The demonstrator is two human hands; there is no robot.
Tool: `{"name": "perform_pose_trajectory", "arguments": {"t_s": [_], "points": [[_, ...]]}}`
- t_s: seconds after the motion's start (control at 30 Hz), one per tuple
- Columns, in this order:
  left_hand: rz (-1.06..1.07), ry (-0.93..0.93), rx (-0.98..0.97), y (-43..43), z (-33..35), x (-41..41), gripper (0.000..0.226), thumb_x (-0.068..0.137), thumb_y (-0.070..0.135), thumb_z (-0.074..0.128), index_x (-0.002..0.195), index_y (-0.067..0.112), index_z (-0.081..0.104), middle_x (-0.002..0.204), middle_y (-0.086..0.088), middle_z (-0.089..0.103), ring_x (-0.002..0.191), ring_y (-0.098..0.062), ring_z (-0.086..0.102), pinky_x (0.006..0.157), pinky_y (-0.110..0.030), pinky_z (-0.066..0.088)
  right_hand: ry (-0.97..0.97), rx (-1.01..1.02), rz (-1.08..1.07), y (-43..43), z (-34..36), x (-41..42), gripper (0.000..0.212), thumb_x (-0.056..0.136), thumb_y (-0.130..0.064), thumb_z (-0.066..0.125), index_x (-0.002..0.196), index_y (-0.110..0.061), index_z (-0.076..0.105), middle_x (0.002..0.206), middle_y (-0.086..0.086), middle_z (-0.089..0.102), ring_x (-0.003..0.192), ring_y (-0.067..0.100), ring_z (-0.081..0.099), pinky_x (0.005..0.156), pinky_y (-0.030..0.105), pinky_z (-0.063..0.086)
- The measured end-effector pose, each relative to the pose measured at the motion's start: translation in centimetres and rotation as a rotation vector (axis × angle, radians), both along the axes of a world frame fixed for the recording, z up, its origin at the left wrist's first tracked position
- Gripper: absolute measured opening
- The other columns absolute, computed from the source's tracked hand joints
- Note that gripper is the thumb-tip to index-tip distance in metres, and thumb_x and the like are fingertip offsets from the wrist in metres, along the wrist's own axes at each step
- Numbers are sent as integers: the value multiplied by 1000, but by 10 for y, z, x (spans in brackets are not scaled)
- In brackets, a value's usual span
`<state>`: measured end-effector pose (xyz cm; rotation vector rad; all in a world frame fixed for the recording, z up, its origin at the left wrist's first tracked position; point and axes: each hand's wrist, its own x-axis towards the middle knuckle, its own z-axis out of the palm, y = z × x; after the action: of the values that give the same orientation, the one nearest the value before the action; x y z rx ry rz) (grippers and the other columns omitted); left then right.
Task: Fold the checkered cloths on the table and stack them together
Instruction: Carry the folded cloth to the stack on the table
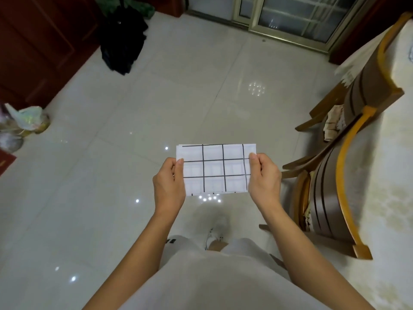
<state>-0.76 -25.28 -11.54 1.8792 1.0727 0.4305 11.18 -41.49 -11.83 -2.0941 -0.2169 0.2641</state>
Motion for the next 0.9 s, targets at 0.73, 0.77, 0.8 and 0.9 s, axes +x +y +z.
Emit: {"name": "perform_pose_trajectory", "arguments": {"t_s": [0.73, 0.77, 0.8, 0.9], "points": [[-298, 8, 37, 124, -15, 316, 32, 104, 28, 46, 78, 9, 51, 62, -2, 47, 54, -9, 36, 48, -20, 33, 72, -37, -256, 97, -14, 270, 33, 106, -28, 42, 78, -14, 53, 64, -4, 48, 56, -3, 48, 49, 11, 38], [-308, 8, 31, 136, -13, 335, 33, 104, 28, 46, 78, 8, 50, 61, 0, 45, 53, -8, 34, 48, -20, 32, 65, -43, -264, 109, -12, 287, 33, 106, -28, 42, 77, -14, 52, 63, -4, 47, 56, -3, 48, 48, 11, 37], [-318, 7, 28, 148, -11, 354, 34, 104, 28, 46, 78, 7, 50, 60, 1, 42, 53, -8, 32, 48, -20, 31, 58, -49, -275, 120, -10, 303, 34, 106, -28, 42, 76, -14, 51, 62, -4, 47, 55, 0, 48, 48, 13, 36], [-356, -3, 29, 181, -7, 405, 36, 104, 27, 46, 75, 6, 46, 58, 2, 37, 52, -9, 31, 48, -20, 31, 37, -58, -313, 149, -8, 348, 40, 105, -32, 42, 75, -9, 50, 61, 2, 46, 56, 10, 41, 54, 27, 37]]}}
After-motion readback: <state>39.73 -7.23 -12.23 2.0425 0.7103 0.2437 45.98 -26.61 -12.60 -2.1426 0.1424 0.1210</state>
